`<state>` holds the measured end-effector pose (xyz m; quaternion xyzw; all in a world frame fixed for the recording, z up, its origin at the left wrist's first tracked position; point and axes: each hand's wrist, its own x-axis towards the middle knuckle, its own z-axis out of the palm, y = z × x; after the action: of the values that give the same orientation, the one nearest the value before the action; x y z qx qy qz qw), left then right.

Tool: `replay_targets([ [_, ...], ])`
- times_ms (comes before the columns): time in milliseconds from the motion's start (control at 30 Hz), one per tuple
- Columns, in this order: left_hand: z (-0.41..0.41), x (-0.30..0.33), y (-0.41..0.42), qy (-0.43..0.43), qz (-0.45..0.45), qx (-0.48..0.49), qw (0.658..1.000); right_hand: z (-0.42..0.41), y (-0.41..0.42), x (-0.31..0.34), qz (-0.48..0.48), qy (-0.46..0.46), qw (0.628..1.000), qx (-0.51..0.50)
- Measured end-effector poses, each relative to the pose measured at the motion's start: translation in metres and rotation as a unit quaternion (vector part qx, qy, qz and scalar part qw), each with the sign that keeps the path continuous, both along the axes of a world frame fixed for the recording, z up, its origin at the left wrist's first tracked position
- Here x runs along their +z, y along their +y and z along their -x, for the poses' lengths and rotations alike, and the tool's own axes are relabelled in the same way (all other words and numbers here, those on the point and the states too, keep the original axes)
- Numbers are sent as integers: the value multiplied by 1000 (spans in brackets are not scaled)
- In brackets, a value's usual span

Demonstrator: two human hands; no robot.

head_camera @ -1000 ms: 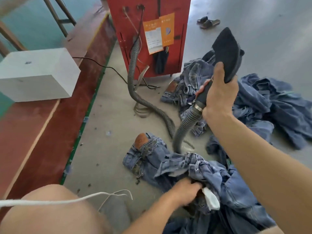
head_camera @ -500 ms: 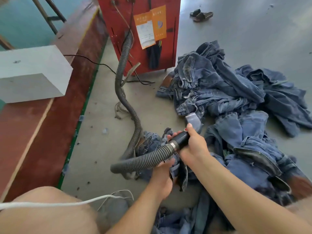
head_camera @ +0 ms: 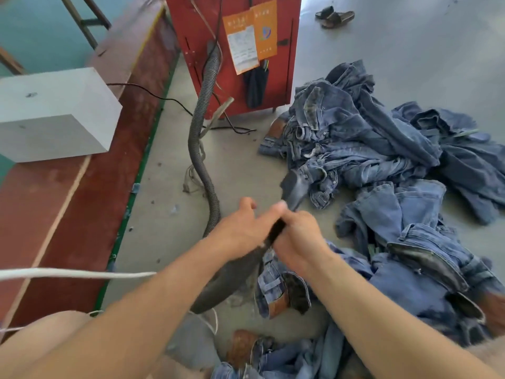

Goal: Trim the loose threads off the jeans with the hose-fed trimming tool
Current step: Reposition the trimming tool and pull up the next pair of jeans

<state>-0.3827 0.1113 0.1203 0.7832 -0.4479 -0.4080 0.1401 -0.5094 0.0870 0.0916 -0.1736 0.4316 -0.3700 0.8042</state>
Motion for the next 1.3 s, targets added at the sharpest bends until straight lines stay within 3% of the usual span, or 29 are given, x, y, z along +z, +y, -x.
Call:
replay_targets([
  [67, -15, -5, -6, 66, -44, 85, 993, -40, 14, 3, -19, 3, 997, 78],
  [100, -25, -11, -7, 87, -60, 108, 989, -57, 19, 0, -5, 59, 987, 149],
  [233, -86, -31, -6, 159, -81, 188, 966, -92, 30, -22, -18, 72, 948, 310],
  [267, -104, -33, -2, 165, -84, 208, 960, -84, 21, -35, 23, 142, 927, 346],
  [300, -121, -34, 1, 160, -88, 221, 958, -69, 8, -45, 82, 279, 869, 401],
  [333, -136, -36, 4, 148, -89, 228, 958, -48, 0, -66, 138, 442, 758, 460],
  [367, -148, -38, 6, 134, -84, 228, 961, -29, -12, -87, 178, 590, 592, 519],
  [400, -156, -40, 5, 120, -74, 222, 965, -7, -13, -104, 161, 656, 522, 521],
  [433, -161, -43, 4, 104, -60, 211, 970, 17, -15, -115, 151, 682, 496, 516],
  [533, -164, -48, -6, 60, -28, 130, 989, 76, -20, -135, 159, 660, 554, 481],
  [567, -160, -50, -9, 58, -30, 94, 993, 89, -23, -136, 187, 658, 533, 498],
  [600, -154, -52, -11, 57, -40, 61, 996, 92, -28, -132, 197, 667, 535, 480],
  [633, -147, -54, -13, 56, -55, 33, 996, 90, -32, -127, 202, 666, 569, 438],
  [700, -131, -61, -14, 61, -79, -5, 995, 90, -48, -123, 129, 608, 748, 231],
  [733, -125, -65, -14, 65, -85, -15, 994, 96, -57, -119, 73, 561, 817, 117],
  [767, -121, -69, -14, 67, -87, -21, 994, 107, -62, -114, 6, 507, 862, 18],
  [833, -113, -75, -14, 68, -79, -30, 994, 140, -64, -106, -104, 379, 912, -119],
  [900, -112, -77, -13, 66, -67, -31, 995, 161, -60, -101, -178, 273, 932, -157],
  [1000, -110, -80, -13, 75, -57, -17, 995, 161, -60, -101, -208, 255, 935, -129],
  [1100, -107, -80, -16, 74, -49, -18, 996, 153, -70, -108, -161, 372, 911, -81],
  [1133, -107, -79, -16, 73, -47, -19, 996, 154, -70, -110, -132, 468, 873, -40],
  [1200, -106, -78, -18, 75, -42, -17, 996, 154, -75, -110, 5, 685, 728, 15],
  [1233, -105, -78, -18, 76, -41, -15, 996, 149, -80, -103, 117, 732, 671, -2],
  [1300, -104, -78, -19, 75, -42, -13, 996, 124, -95, -93, 328, 722, 609, 18],
])
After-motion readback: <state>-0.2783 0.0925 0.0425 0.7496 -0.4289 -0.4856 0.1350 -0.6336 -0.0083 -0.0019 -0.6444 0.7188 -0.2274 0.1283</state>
